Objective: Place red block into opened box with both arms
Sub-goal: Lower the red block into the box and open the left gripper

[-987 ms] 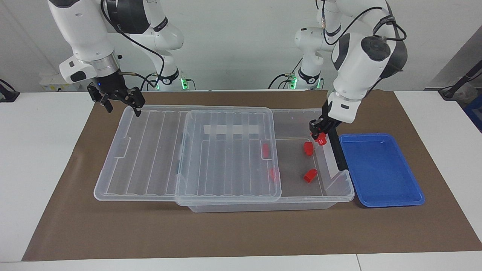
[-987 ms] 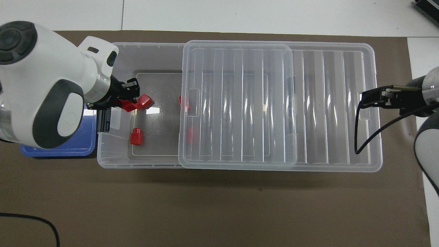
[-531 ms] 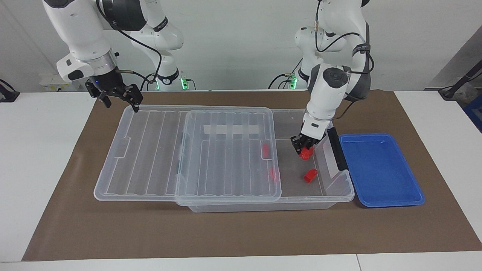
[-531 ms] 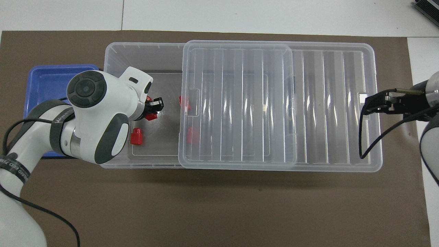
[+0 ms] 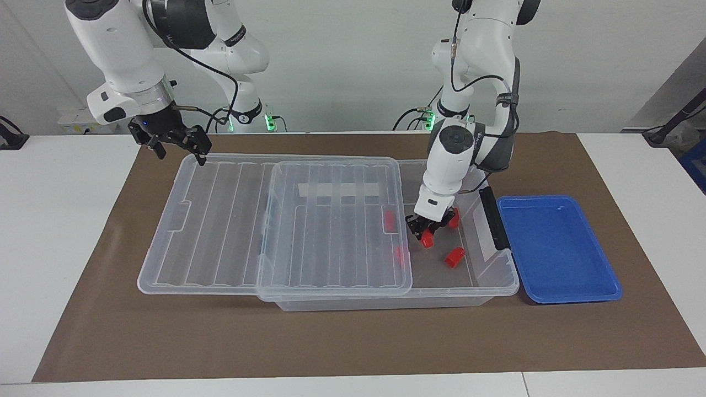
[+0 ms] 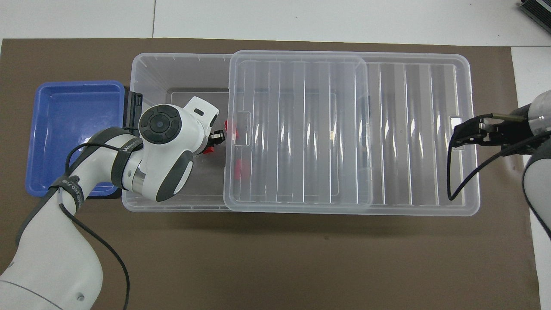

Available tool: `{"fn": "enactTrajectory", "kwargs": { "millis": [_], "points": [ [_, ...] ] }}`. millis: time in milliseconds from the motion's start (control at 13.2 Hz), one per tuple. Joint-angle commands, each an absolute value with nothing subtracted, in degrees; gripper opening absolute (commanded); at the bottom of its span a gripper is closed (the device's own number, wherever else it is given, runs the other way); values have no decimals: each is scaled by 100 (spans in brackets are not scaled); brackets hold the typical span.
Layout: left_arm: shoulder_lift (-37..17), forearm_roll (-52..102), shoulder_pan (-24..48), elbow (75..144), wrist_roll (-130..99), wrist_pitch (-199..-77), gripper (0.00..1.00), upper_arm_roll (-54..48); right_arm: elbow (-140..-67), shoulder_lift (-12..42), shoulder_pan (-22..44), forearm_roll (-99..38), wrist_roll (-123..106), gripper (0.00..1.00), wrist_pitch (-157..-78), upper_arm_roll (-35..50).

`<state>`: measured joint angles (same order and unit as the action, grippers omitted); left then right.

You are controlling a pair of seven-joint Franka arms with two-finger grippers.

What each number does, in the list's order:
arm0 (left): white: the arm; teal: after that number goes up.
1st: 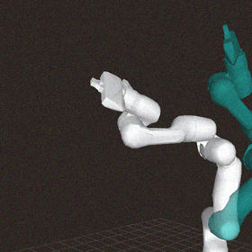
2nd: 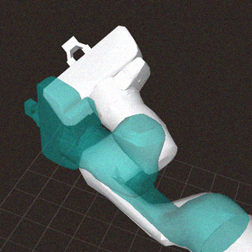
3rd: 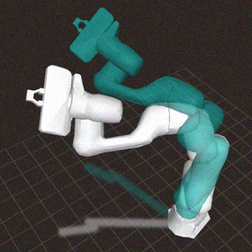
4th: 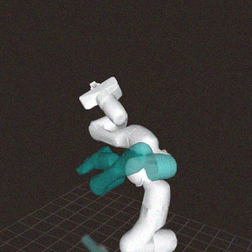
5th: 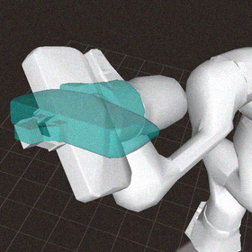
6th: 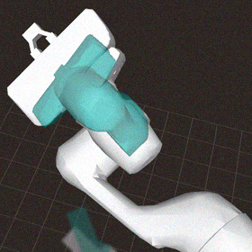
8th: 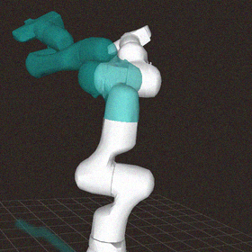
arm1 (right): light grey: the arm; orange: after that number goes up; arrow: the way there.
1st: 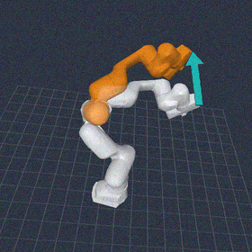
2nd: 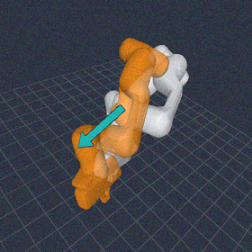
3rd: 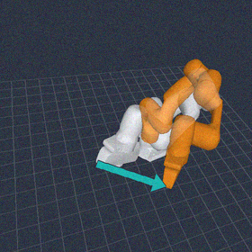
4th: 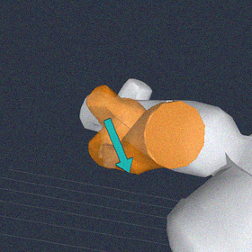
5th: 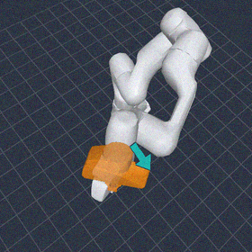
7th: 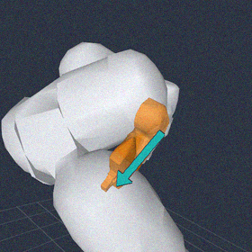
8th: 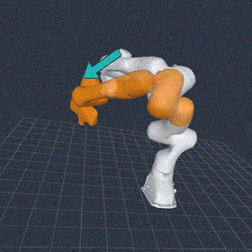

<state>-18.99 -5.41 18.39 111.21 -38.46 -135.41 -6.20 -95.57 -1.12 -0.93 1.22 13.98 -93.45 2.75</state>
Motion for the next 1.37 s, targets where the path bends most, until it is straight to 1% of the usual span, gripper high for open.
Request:
{"fn": "enactTrajectory", "kwargs": {
  "millis": [0, 683, 759, 835, 911, 987, 1290],
  "points": [
    [-1784, -686, 1846, 11390, -3876, -13807, 0, -580, -9782, -272, -167, 9, 1380, 100, -9527, 299],
    [-1775, -694, 1837, 11496, -3867, -13887, 0, -554, -9844, -290, -264, 9, 1178, 100, -9580, 272],
    [-1775, -694, 1837, 11496, -3858, -13869, 26, -545, -9844, -290, -264, 9, 1099, 100, -9606, 264],
    [-1775, -694, 1837, 11496, -3850, -13869, 56, -545, -9861, -290, -333, 9, 872, 100, -9720, 264],
    [-1767, -694, 1837, 11496, -3858, -13869, 96, -536, -9887, -290, -386, 17, 722, 100, -9747, 264],
    [-1767, -694, 1837, 11487, -3867, -13852, 100, -536, -9896, -290, -404, 18, 695, 100, -9747, 264],
    [-1688, -694, 1837, 11278, -3876, -13396, 100, -527, -9984, -290, -544, 18, 686, 100, -9983, 264]
  ]
}}
